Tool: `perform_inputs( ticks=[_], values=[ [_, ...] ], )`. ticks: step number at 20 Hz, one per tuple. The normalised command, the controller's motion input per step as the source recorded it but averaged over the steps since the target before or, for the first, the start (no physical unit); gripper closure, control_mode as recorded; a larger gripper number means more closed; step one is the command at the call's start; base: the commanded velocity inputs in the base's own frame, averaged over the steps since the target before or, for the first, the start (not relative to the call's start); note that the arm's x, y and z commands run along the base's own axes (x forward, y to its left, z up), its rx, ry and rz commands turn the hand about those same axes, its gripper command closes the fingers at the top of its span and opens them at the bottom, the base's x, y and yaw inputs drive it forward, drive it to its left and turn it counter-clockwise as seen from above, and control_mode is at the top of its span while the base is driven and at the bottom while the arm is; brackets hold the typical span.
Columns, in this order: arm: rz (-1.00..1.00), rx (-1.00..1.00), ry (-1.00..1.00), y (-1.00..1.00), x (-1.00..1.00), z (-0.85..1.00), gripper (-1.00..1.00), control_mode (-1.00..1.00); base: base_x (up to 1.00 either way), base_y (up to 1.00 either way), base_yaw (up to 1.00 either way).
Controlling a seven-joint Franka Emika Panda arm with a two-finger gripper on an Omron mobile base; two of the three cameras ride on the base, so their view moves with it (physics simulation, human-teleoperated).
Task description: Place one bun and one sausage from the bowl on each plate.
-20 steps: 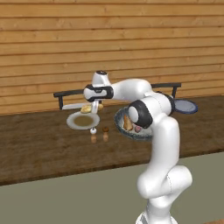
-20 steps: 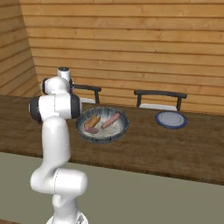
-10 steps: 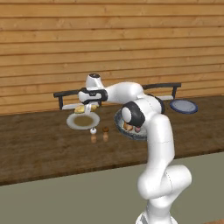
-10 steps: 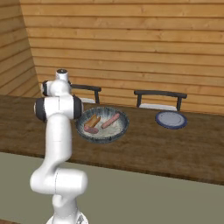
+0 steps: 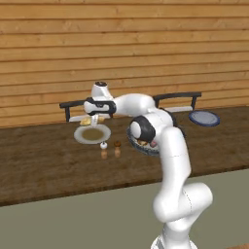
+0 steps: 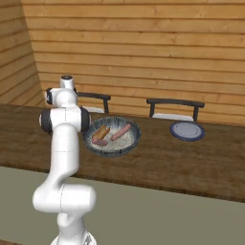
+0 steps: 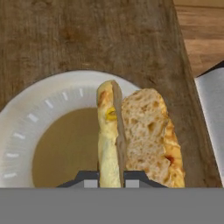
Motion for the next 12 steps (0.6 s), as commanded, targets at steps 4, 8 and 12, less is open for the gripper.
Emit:
perform_inputs(
  ticks=[4, 8, 12],
  values=[
    [0.00, 0.04, 0.00, 0.00, 0.06, -0.29, 1.00, -1.00, 0.00, 0.00, 0.00],
    [0.00, 0.02, 0.00, -0.01, 0.08, -0.22, 1.00, -1.00, 0.00, 0.00, 0.00],
    [0.00, 0.00, 0.00, -0.03, 0.09, -0.15, 1.00, -1.00, 0.00, 0.00, 0.00]
  ],
)
